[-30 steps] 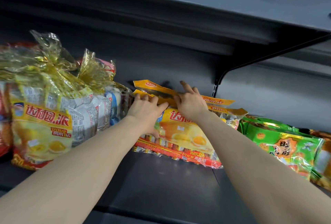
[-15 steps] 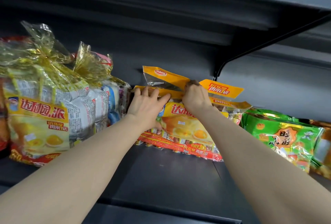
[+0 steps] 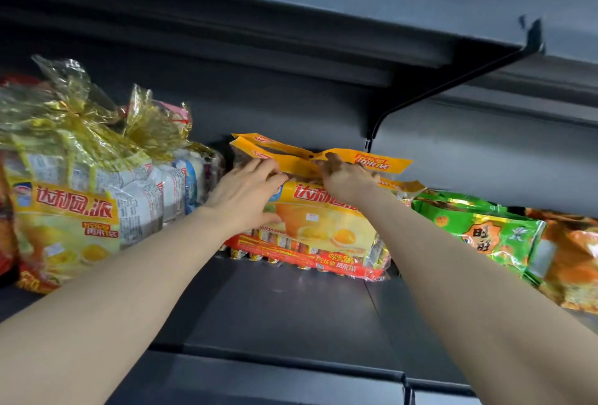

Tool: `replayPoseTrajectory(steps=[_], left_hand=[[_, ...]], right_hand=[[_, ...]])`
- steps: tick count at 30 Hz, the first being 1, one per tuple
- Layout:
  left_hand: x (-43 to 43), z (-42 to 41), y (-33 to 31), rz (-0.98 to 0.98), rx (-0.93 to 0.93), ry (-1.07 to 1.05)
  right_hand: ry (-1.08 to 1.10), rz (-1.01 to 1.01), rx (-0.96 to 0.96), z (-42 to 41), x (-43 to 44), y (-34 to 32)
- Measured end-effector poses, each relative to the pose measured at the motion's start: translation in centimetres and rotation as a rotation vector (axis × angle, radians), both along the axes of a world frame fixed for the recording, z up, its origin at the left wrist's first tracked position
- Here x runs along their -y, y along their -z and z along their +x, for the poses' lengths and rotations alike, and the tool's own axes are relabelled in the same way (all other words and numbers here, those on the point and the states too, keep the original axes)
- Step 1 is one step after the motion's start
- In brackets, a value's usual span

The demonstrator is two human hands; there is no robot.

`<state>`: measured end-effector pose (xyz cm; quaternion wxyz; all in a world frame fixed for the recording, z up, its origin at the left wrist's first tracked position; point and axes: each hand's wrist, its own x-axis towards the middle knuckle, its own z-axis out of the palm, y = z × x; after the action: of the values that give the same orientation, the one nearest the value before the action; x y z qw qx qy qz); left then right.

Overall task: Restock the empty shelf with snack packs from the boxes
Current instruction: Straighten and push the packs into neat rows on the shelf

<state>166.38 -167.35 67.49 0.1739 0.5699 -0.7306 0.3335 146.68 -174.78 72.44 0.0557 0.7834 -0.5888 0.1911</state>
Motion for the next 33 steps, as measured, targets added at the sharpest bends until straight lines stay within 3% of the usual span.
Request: replayPoseTrajectory(steps=[5, 14, 16, 20, 23, 28, 33], left_hand=[[-0.1, -0.2, 1.7, -0.052, -0.025, -0.011], [-0.3, -0.5, 2.5, -0.039, -0.081, 0.019], [-0.4, -0.5, 2.6, -0.051, -0.076, 0.031], [-0.3, -0.6, 2.7, -0.106, 0.018, 0.1], [0.3, -0.8, 3.2, -0.089, 0.128, 0.08], [0.3, -1.1, 4.2, -0.105, 0.182, 0.034], [0.5, -0.6, 4.4, -0.035, 0.222, -0.115]], right_hand=[[-0.036, 0.055, -0.027, 0.9, 3.1, 0.1], [-0.008, 0.042, -0.014, 0.5, 1.1, 0.3], [-0.017, -0.078, 0.027, 0.6, 0.6, 0.1], [-0.067, -0.596, 0.09, 0.6, -0.3, 0.6], [-0.117, -0.844, 0.139, 0.5, -0.6, 0.9], [-0.272, -1.014, -0.029, -1.3, -3.6, 5.5], [-0.154, -0.776, -0.418, -7.4, -3.3, 12.0]])
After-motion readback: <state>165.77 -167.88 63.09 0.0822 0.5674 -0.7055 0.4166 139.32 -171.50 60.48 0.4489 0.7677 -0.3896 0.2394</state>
